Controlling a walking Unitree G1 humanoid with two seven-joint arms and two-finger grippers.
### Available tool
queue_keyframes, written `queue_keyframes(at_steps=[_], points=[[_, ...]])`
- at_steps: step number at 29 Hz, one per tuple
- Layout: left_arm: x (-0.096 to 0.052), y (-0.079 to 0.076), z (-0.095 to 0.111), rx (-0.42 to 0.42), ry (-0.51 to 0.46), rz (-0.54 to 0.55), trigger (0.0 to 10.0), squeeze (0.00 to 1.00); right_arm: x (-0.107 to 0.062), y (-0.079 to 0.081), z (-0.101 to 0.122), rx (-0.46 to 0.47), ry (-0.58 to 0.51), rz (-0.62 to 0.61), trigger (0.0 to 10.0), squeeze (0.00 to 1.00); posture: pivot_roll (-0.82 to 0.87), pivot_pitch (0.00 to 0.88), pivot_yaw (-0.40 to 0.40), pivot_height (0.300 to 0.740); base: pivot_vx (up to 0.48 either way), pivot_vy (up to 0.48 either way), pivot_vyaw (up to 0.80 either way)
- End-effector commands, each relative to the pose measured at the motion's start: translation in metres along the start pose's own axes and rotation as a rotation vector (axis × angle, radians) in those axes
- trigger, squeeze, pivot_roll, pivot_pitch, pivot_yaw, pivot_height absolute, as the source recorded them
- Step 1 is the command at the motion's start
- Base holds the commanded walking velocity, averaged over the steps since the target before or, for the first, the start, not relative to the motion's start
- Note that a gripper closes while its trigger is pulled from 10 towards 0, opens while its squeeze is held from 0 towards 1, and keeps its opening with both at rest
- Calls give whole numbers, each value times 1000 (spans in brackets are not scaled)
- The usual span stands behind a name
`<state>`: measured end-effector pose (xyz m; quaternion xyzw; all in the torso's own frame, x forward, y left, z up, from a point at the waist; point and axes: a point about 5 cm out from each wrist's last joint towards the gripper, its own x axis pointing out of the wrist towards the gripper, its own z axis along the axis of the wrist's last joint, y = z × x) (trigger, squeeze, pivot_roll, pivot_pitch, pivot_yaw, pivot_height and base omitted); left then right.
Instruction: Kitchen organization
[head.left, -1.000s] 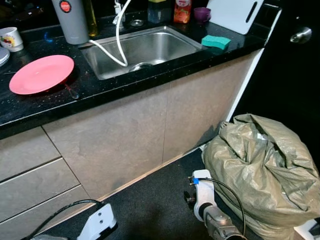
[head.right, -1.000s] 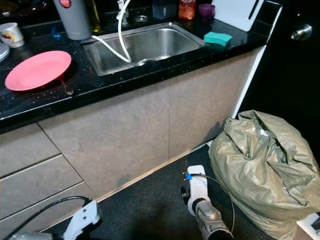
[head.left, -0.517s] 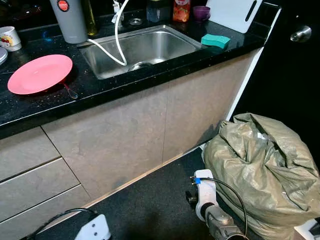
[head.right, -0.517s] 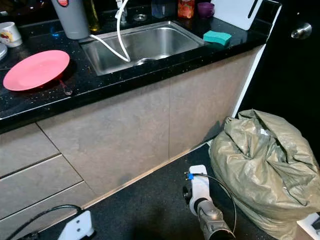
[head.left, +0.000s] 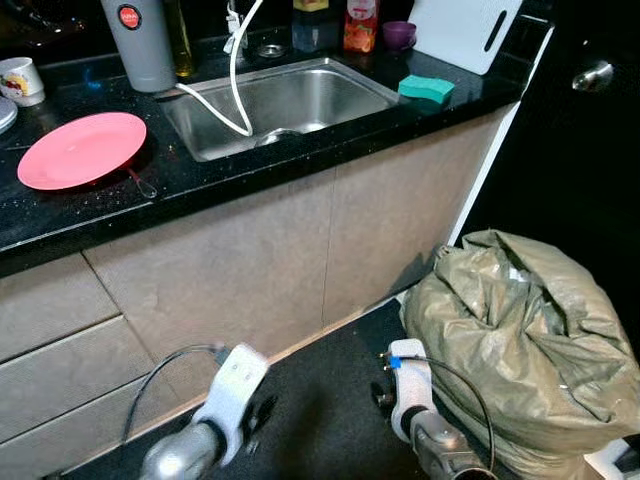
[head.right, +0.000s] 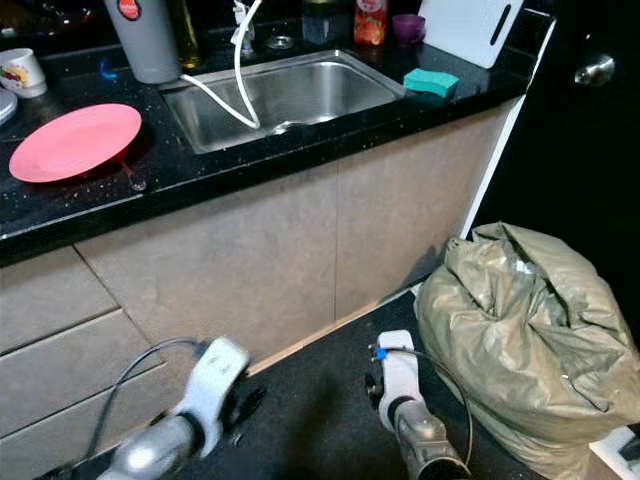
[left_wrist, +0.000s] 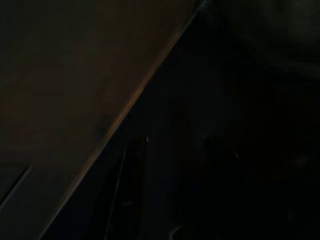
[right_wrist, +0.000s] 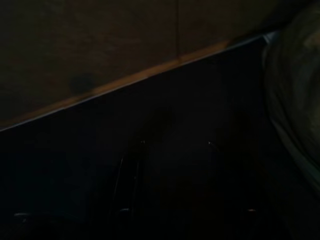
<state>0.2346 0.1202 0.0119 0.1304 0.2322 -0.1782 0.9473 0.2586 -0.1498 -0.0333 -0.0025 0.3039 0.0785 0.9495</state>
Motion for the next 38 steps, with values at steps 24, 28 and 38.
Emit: queue_keyframes(at_steps=[24,28,38], points=[[26,9,-49,-199,217,208,10000,0,-4,-2,-14,15,25,-68,10000,0,5,65,-9,740,0,0,0],[21,25,-58,-173,222,288,10000,0,-6,-8,-18,33,47,-98,10000,0,-2,55,-11,740,0,0,0],[11,59,-61,-162,182,316,10000,0,-7,-12,-18,16,47,-94,10000,0,8,38,-18,740,0,0,0]])
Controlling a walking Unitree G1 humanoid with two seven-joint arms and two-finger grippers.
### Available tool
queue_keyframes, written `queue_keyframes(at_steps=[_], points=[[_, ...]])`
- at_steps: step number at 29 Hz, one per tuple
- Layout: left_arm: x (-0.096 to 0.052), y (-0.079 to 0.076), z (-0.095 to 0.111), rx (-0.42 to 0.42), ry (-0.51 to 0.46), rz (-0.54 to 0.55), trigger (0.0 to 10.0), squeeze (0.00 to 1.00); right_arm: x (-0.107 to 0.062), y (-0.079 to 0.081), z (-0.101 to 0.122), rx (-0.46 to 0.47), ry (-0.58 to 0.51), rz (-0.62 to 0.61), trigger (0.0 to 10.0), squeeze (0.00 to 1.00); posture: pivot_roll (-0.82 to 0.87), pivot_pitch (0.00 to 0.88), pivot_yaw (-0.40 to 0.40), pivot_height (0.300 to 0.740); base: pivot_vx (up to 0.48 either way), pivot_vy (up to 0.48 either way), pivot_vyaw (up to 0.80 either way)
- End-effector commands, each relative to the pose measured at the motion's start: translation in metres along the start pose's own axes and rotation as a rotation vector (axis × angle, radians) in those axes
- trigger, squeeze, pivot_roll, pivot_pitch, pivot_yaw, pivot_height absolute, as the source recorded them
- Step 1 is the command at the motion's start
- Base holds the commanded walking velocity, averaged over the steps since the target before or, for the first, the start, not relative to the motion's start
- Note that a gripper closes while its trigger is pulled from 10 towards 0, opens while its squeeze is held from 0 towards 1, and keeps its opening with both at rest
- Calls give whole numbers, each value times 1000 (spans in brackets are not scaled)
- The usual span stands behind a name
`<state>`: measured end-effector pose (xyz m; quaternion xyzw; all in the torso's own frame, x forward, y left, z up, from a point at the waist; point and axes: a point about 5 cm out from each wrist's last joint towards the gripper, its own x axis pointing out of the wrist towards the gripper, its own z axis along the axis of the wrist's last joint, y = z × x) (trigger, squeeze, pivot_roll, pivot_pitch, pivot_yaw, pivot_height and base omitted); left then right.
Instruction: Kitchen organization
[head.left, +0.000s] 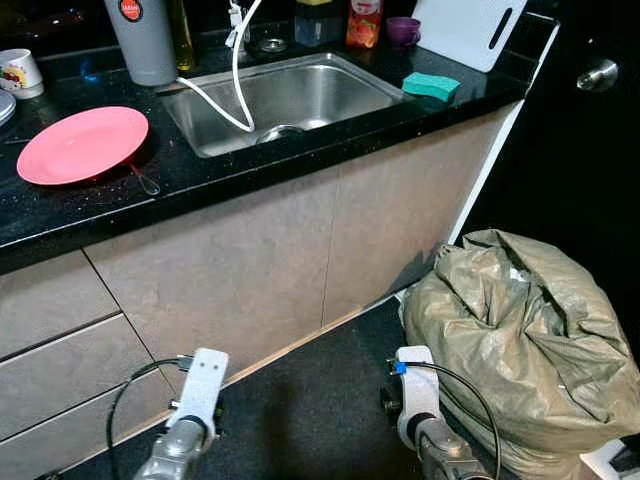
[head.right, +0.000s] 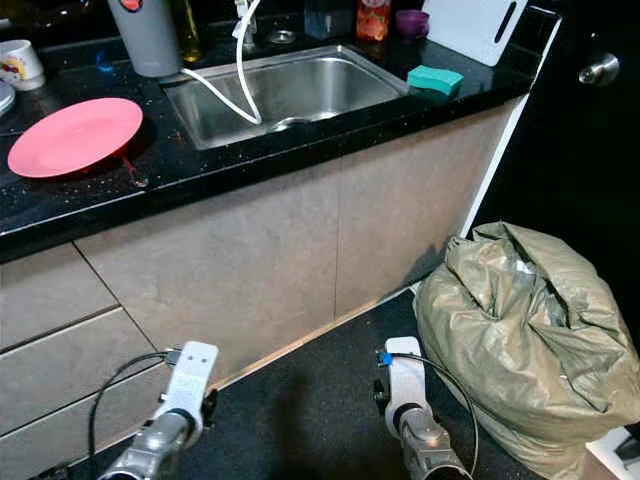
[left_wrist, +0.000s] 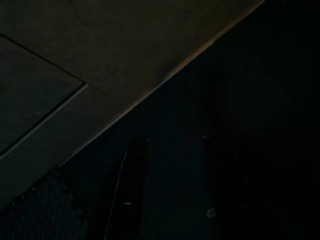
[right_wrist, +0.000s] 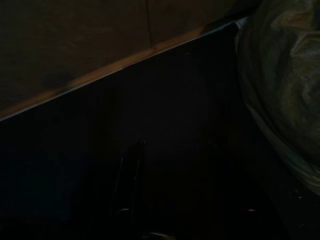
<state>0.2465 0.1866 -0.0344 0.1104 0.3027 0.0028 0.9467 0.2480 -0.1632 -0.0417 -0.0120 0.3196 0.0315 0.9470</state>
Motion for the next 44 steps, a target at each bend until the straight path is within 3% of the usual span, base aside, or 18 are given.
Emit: queue_keyframes(at_steps=[1,3,5,11,14,18,20,23,26,31,39,44], points=[[-1,3,-4,-12,9,-2,10000,0,-1,0,-4,3,14,1,10000,0,8,38,-18,740,0,0,0],[-1,11,-5,-9,-4,-19,10000,0,0,2,-2,2,10,4,10000,0,8,37,-16,740,0,0,0],[-1,7,-6,-7,-3,-41,10000,0,0,3,-2,2,8,6,10000,0,8,37,-16,740,0,0,0],[0,11,-8,-22,26,40,10000,0,1,5,0,9,-2,9,10000,0,2,36,-6,740,0,0,0],[0,5,-10,-68,70,47,10000,0,1,5,1,9,-6,10,10000,0,-2,42,-2,740,0,0,0],[-2,-15,-4,-75,-3,3,10000,0,0,5,2,11,-37,25,10000,0,-4,52,3,740,0,0,0],[-3,-18,-3,-70,-25,-2,10000,0,-1,5,3,-5,-47,31,10000,0,-4,52,3,740,0,0,0],[-11,-29,8,-103,-165,-39,10000,0,-1,12,13,-7,-119,45,10000,0,-11,65,9,740,0,0,0],[-13,-31,7,-81,-181,-48,10000,0,-1,12,12,-1,-114,43,10000,0,-11,69,6,740,0,0,0],[-16,-23,-21,-146,-55,10,10000,0,-2,13,-2,-12,-42,47,10000,0,0,78,-15,740,0,0,0],[-19,-25,-35,-141,7,-14,10000,0,-5,12,-17,-28,37,67,10000,0,29,82,-27,740,0,0,0],[-18,-24,-42,-170,61,-2,10000,0,-7,14,-26,12,76,49,10000,0,18,79,-8,740,0,0,0]])
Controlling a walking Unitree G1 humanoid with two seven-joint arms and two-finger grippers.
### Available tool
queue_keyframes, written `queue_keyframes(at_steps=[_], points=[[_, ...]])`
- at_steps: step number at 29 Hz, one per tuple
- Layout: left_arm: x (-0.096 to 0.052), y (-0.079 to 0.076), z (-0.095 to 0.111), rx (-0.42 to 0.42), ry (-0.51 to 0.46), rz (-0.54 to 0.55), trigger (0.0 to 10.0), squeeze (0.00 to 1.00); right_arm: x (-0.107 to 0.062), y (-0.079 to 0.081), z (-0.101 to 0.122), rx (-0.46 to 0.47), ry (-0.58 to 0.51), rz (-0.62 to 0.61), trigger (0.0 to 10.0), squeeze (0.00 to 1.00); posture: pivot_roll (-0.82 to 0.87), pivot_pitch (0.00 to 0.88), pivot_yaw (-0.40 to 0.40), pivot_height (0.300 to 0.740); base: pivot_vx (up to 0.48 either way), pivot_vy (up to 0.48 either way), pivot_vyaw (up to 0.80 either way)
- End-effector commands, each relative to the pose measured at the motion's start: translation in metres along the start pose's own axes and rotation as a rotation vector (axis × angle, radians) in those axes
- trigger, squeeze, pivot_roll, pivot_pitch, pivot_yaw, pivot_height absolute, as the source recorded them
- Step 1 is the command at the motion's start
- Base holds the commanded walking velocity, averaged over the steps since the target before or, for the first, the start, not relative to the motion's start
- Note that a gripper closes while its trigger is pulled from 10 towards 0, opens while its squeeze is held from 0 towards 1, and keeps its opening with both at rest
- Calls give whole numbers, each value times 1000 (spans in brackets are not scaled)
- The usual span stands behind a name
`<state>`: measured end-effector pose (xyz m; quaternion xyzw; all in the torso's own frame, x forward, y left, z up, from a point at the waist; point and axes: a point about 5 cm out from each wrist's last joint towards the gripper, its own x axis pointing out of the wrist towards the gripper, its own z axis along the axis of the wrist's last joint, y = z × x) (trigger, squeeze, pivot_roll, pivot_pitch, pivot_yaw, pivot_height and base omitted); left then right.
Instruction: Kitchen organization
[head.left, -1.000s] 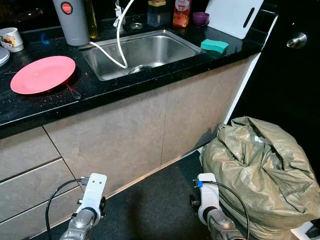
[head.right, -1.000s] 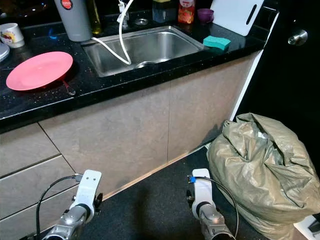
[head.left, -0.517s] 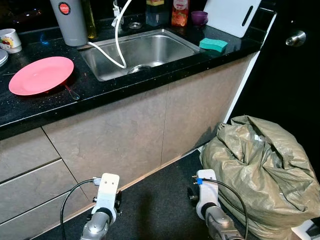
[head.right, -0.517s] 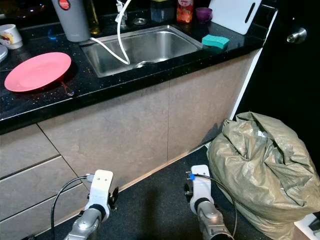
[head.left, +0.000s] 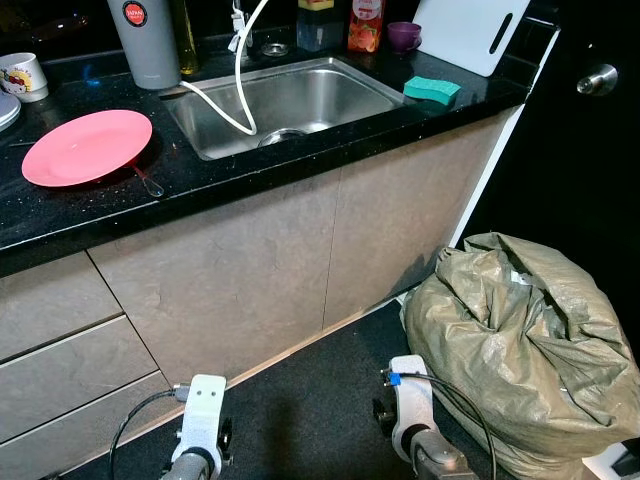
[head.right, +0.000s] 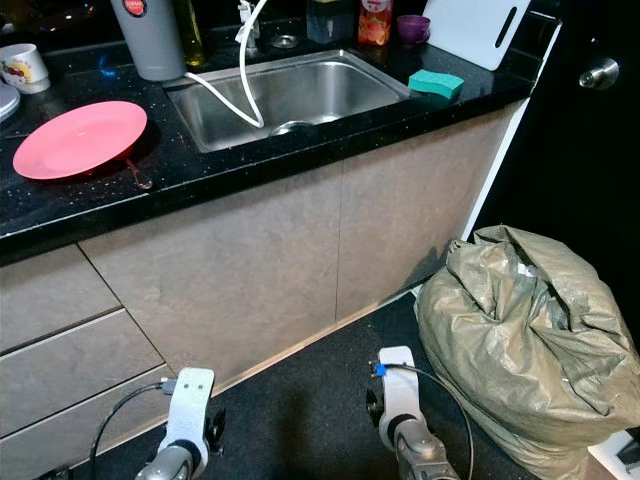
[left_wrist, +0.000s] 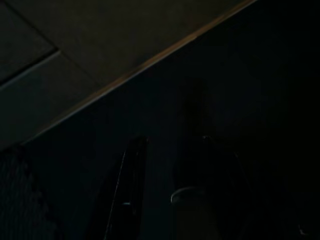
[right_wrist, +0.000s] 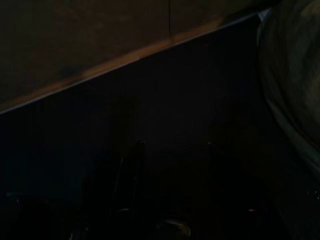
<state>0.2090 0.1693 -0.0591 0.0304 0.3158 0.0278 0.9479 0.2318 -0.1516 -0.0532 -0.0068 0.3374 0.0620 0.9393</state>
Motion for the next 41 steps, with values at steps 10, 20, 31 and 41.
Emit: queue_keyframes(at_steps=[10,20,31,41], points=[[1,4,-7,-26,70,-4,10000,0,2,3,-2,33,42,-17,10000,0,9,64,8,740,0,0,0],[4,2,1,82,32,-20,10000,0,2,-1,2,19,23,-27,10000,0,3,64,11,740,0,0,0],[3,-5,-2,121,52,-26,10000,0,2,0,0,8,24,-21,10000,0,1,68,20,740,0,0,0],[5,-6,0,141,60,-49,10000,0,2,2,4,6,3,-16,10000,0,-5,59,25,740,0,0,0]])
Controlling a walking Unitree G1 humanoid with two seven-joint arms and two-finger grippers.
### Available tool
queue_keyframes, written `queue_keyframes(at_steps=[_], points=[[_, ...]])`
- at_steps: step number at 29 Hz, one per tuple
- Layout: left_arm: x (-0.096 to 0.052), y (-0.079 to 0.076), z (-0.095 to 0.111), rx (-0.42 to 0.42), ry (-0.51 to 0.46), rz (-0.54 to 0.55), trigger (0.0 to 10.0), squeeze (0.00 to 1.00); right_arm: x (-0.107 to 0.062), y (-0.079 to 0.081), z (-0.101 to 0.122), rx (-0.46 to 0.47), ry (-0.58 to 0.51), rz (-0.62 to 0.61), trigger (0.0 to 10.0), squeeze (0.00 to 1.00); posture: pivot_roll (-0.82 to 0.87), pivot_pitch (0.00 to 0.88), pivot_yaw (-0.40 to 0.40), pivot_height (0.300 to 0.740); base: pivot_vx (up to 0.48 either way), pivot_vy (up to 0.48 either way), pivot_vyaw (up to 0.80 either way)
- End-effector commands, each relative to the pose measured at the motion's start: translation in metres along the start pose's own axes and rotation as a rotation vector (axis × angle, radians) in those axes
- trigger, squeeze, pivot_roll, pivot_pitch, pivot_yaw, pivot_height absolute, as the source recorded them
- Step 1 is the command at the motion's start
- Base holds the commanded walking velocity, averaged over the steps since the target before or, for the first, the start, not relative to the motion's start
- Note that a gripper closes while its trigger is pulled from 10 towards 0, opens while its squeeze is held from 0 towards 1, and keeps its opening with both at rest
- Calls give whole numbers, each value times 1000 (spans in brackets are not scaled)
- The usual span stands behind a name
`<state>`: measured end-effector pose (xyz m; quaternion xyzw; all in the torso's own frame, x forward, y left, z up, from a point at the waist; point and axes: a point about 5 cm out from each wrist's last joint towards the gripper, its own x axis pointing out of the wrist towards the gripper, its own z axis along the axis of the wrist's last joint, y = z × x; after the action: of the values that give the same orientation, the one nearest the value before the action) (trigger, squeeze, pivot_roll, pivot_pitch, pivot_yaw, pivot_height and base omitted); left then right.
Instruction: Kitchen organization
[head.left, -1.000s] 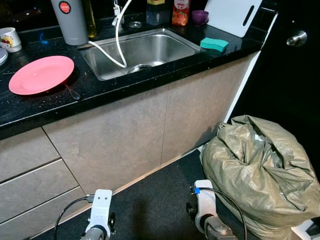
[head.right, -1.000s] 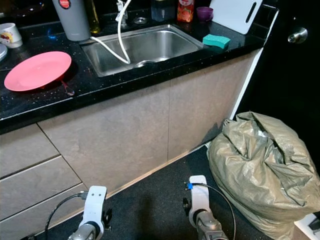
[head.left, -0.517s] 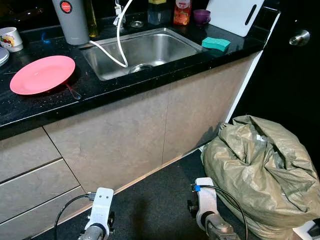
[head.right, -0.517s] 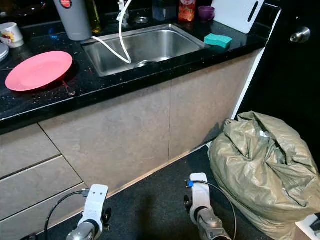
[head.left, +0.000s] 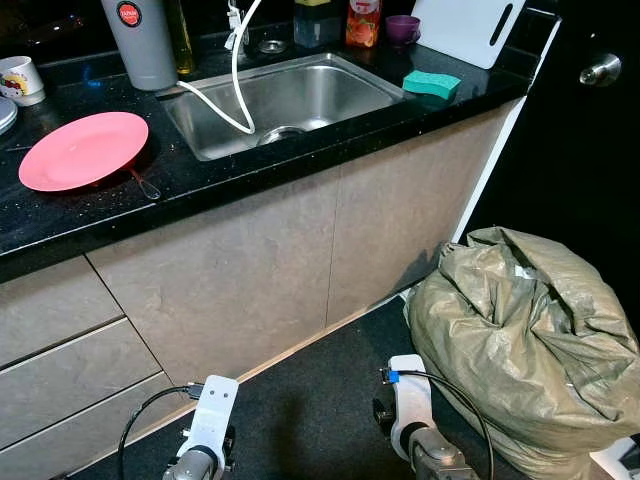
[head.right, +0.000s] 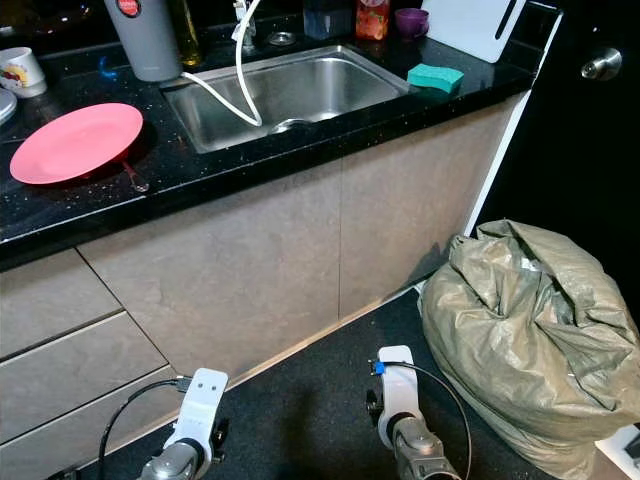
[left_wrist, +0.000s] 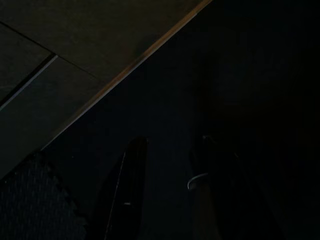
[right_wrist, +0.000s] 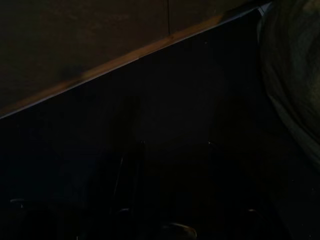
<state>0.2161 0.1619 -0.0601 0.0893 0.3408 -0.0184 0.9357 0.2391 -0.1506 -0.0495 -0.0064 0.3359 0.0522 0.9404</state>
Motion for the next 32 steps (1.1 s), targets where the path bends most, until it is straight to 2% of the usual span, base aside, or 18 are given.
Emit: queue_keyframes(at_steps=[1,8,11,32], points=[[-1,1,-3,-2,11,1,10000,0,-1,2,-4,-1,6,2,10000,0,-5,59,25,740,0,0,0],[-1,3,-4,-14,16,7,10000,0,-2,0,-5,-7,11,-2,10000,0,-5,45,22,740,0,0,0],[0,3,1,-54,-13,19,10000,0,-2,-1,-6,-8,7,-1,10000,0,-6,37,21,740,0,0,0],[0,-2,2,-35,-16,-6,10000,0,-2,-2,-4,-11,-10,-4,10000,0,-23,18,30,740,0,0,0]])
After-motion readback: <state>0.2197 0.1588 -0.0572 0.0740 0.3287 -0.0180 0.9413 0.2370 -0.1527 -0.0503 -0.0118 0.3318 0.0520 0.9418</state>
